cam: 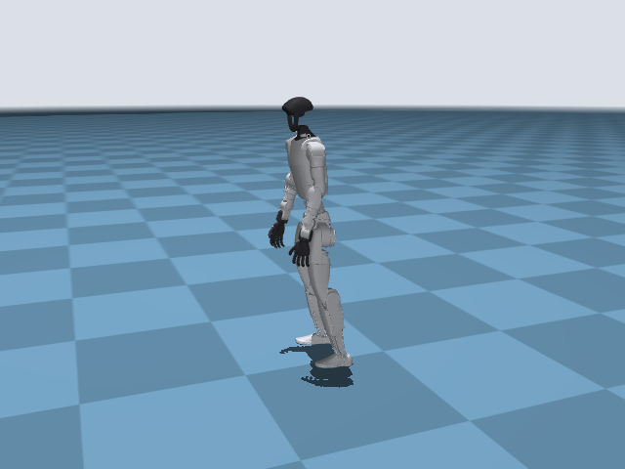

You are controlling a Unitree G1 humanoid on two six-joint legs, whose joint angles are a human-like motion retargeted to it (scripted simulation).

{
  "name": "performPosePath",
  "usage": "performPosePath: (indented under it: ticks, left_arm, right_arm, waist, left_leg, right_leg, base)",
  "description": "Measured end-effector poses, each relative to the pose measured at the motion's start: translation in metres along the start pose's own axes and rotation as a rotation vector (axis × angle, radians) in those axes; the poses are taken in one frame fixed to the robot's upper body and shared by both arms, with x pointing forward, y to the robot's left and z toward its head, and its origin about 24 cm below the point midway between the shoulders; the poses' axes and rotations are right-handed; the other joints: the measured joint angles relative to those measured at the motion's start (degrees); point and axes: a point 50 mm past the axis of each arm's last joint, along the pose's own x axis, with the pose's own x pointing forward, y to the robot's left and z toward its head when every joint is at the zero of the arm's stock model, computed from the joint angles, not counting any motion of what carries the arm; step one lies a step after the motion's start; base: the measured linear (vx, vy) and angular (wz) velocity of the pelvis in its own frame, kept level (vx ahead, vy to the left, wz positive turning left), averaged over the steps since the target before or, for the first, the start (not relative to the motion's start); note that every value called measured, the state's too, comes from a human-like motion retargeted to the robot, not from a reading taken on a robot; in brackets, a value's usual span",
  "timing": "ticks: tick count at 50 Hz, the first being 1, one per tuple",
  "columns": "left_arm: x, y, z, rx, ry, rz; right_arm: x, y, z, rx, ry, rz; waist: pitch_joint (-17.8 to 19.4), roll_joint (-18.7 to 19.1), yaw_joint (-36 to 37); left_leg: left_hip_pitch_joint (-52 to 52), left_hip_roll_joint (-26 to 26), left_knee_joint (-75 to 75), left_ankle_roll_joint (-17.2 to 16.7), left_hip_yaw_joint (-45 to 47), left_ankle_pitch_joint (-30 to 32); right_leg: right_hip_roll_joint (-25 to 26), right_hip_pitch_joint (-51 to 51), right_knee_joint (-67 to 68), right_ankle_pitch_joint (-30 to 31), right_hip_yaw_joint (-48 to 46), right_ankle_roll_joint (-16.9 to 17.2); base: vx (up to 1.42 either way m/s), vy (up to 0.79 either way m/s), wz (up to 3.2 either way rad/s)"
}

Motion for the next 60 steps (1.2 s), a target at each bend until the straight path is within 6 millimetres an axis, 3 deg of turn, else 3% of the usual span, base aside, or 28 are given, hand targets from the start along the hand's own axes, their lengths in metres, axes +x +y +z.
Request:
performPosePath:
  ticks: [5,10,15,20,23,27,30,33,38,42,45,50,55,60]
  left_arm:
    - [0.002,0.004,0.012,0.06,-0.011,0.011]
    - [0.0,0.017,0.037,0.122,-0.085,0.048]
    - [-0.005,0.037,0.068,0.198,-0.169,0.115]
    - [-0.012,0.045,0.103,0.388,-0.285,0.212]
    - [-0.02,0.044,0.111,0.542,-0.404,0.36]
    - [-0.059,0.071,0.133,0.49,-0.708,0.692]
    - [-0.11,0.092,0.147,0.35,-0.98,0.866]
    - [-0.159,0.097,0.151,0.27,-1.214,0.971]
    - [-0.22,0.081,0.128,0.111,-1.512,1.064]
    - [-0.236,0.058,0.079,-0.024,-1.474,1.1]
    - [-0.242,0.047,0.05,-0.069,-1.385,1.142]
    - [-0.255,0.029,0.007,-0.041,-1.199,1.168]
    - [-0.266,0.024,-0.035,0.067,-0.965,1.171]
    - [-0.277,0.035,-0.035,0.093,-0.956,1.259]
  right_arm:
    - [0.005,0.005,0.026,-0.084,-0.063,0.01]
    - [0.007,0.011,0.06,-0.179,-0.161,0.031]
    - [0.005,0.005,0.099,-0.249,-0.275,-0.036]
    - [-0.007,-0.011,0.142,-0.359,-0.452,-0.147]
    - [-0.021,-0.013,0.151,-0.458,-0.606,-0.202]
    - [-0.059,-0.032,0.172,-0.429,-0.905,-0.4]
    - [-0.103,-0.052,0.184,-0.299,-1.136,-0.556]
    - [-0.147,-0.064,0.182,-0.19,-1.317,-0.641]
    - [-0.212,-0.074,0.156,-0.133,-1.515,-0.753]
    - [-0.239,-0.07,0.117,-0.171,-1.48,-0.77]
    - [-0.251,-0.068,0.097,-0.202,-1.421,-0.772]
    - [-0.268,-0.064,0.066,-0.253,-1.291,-0.76]
    - [-0.273,-0.065,0.05,-0.267,-1.195,-0.739]
    - [-0.282,-0.062,0.063,-0.212,-1.267,-0.707]
  waist:
    - [2.28,0.03,0.05]
    - [7.03,-0.53,0.25]
    - [15.63,-0.93,-0.09]
    - [27.71,-0.39,-1.84]
    - [28.77,0.22,-3.77]
    - [28.77,1.04,-4.1]
    - [28.77,0.36,-3.66]
    - [28.77,-0.74,-4.03]
    - [28.77,-0.88,-4.96]
    - [28.77,-1.52,-5.58]
    - [28.77,-0.62,-3.54]
    - [28.77,1.45,-0.96]
    - [28.77,3.67,-1.71]
    - [28.77,4.11,-2.41]
  left_leg:
    - [0.23,0.22,0.47,0.73,0.95,0.37]
    - [-1.69,0.15,0.76,0.95,1.61,1.0]
    - [-5.83,-0.13,1.34,1.1,0.71,2.73]
    - [-11.23,-0.15,4.35,0.3,-0.58,2.7]
    - [-22.15,1.09,12.84,-0.76,-1.28,0.48]
    - [-41.82,4.51,31.46,-1.17,-2.33,-4.4]
    - [-55.89,6.32,45.18,-0.35,-2.95,-8.09]
    - [-67.59,6.94,57.31,1.09,-3.27,-11.74]
    - [-83.43,8.11,78.84,1.42,-4.18,-17.5]
    - [-84.15,10.18,97.78,0.92,-5.34,-24.92]
    - [-84.15,13.48,110.4,0.93,-8.48,-29.17]
    - [-84.15,15.93,125.27,1.67,-12.73,-29.23]
    - [-84.15,13.9,139.77,3.86,-15.48,-29.23]
    - [-84.15,14.07,144.51,7.14,-14.67,-29.23]
  right_leg:
    - [0.12,-0.45,0.71,-0.16,1.13,-0.53]
    - [0.0,-2.56,0.35,0.9,2.0,0.55]
    - [-0.29,-6.29,0.76,2.56,1.96,1.68]
    - [-0.82,-10.92,3.22,3.69,0.57,2.02]
    - [-1.5,-20.59,10.51,1.38,-1.32,1.26]
    - [-3.06,-38.78,28.48,-5.57,-4.23,-2.43]
    - [-4.88,-53.13,43.42,-12.12,-2.74,-5.11]
    - [-6.94,-66.12,57.67,-18.03,0.61,-6.28]
    - [-10.08,-84.06,81.99,-26.27,6.54,-7.09]
    - [-10.56,-86.43,101.57,-34.52,12.46,-7.2]
    - [-7.84,-86.43,112.2,-36.4,14.44,-8.02]
    - [-6.39,-86.43,127.55,-36.4,17.56,-10.52]
    - [-6.52,-86.43,143.52,-36.4,25.38,-10.01]
    - [-6.42,-86.43,148.47,-36.4,30.03,-9.36]
  base:
    - [-0.04,-0.02,-0.19]
    - [-0.13,-0.02,-0.13]
    - [-0.23,-0.01,0.12]
    - [-0.3,0.02,0.27]
    - [-0.27,0.04,0.32]
    - [-0.22,0.02,0.03]
    - [-0.16,0.0,-0.1]
    - [-0.09,0.0,0.12]
    - [-0.01,0.01,0.19]
    - [0.1,0.01,-0.2]
    - [-0.01,0.05,-0.84]
    - [-0.18,0.0,-0.3]
    - [-0.16,0.02,0.34]
    - [0.08,0.03,0.17]
